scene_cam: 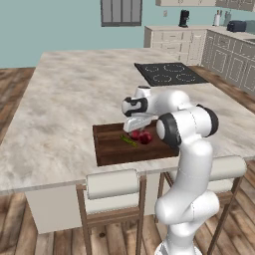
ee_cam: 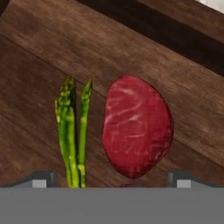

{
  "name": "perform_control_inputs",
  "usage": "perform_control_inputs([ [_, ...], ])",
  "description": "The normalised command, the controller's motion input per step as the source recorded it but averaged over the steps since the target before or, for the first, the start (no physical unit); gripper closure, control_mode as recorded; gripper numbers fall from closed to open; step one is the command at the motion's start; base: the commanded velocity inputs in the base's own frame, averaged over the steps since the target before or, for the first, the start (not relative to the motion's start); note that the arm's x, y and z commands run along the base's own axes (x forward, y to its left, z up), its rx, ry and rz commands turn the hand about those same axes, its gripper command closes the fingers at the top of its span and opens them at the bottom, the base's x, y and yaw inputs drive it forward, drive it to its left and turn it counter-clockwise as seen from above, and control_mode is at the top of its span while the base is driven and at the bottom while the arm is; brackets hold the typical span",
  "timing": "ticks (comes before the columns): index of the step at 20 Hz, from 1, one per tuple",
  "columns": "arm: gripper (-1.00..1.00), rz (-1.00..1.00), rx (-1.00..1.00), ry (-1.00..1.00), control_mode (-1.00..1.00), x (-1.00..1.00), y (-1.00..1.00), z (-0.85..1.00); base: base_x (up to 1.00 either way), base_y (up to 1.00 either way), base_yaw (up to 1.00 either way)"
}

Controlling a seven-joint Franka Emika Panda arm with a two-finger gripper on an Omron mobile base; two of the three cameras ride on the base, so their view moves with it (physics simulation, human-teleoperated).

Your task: Create a steak meal by picking up the steak and asparagus from the tray and placing them on the plate. Leave the pomegranate on the tray.

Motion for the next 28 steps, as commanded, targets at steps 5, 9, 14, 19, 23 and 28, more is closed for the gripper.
perform_control_inputs([
  [5,-1.00,0.00,-0.03,0.00,-1.00,0.10,0.02,-0.32,0.00,0.00,0.00],
  [9,-1.00,0.00,-0.03,0.00,-1.00,0.18,0.04,-0.30,0.00,0.00,0.00],
  [14,-1.00,0.00,-0.01,0.00,-1.00,0.25,0.00,-0.21,0.00,0.00,0.00],
  [19,-1.00,0.00,-0.03,0.00,-1.00,0.22,0.02,-0.30,0.00,0.00,0.00],
  [23,1.00,0.00,-0.04,0.00,-1.00,0.18,0.12,-0.34,0.00,0.00,0.00],
  [28,1.00,0.00,0.00,-0.03,-1.00,0.07,0.02,-0.04,0.00,0.00,0.00],
])
